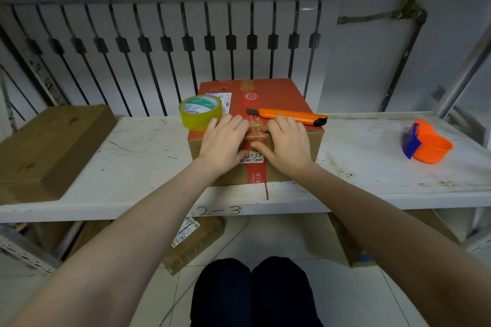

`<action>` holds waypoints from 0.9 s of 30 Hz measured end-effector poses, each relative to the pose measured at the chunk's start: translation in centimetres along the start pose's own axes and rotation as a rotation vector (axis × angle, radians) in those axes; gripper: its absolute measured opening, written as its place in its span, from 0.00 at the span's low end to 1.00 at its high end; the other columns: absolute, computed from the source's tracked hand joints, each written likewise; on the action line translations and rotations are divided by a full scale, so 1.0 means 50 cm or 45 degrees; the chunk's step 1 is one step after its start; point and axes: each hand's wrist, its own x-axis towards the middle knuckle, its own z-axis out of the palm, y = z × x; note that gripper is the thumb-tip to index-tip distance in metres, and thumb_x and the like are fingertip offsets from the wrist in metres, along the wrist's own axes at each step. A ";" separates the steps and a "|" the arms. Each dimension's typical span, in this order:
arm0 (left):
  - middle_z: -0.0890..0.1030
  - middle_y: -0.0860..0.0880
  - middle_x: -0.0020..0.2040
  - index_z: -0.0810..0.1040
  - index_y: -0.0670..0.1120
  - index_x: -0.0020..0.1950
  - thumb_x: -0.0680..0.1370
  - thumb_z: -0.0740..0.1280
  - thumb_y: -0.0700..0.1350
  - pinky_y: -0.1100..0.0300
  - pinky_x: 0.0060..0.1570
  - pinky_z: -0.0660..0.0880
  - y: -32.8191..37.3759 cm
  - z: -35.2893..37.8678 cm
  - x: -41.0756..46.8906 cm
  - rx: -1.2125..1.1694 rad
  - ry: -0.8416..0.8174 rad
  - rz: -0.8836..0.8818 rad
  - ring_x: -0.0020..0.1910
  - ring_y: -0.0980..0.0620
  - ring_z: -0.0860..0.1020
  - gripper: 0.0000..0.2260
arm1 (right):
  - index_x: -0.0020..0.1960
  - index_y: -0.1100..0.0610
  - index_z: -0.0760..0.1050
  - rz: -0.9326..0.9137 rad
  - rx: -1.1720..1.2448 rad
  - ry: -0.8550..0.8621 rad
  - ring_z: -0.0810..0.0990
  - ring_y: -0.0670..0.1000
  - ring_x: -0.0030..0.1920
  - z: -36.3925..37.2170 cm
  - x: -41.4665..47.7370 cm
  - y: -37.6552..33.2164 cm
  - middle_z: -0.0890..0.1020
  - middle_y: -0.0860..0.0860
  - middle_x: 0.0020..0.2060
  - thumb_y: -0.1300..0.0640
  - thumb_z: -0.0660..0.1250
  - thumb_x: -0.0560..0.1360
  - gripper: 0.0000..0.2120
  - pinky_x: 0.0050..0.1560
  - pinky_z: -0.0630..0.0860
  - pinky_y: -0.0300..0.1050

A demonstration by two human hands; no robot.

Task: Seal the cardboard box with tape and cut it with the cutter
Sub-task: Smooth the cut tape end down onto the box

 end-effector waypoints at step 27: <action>0.81 0.51 0.48 0.81 0.48 0.50 0.74 0.69 0.50 0.53 0.55 0.66 -0.002 -0.029 0.036 -0.253 -0.046 -0.215 0.54 0.49 0.71 0.08 | 0.48 0.57 0.74 -0.135 -0.156 -0.167 0.77 0.56 0.44 -0.013 0.016 -0.005 0.77 0.54 0.43 0.42 0.79 0.57 0.29 0.45 0.72 0.49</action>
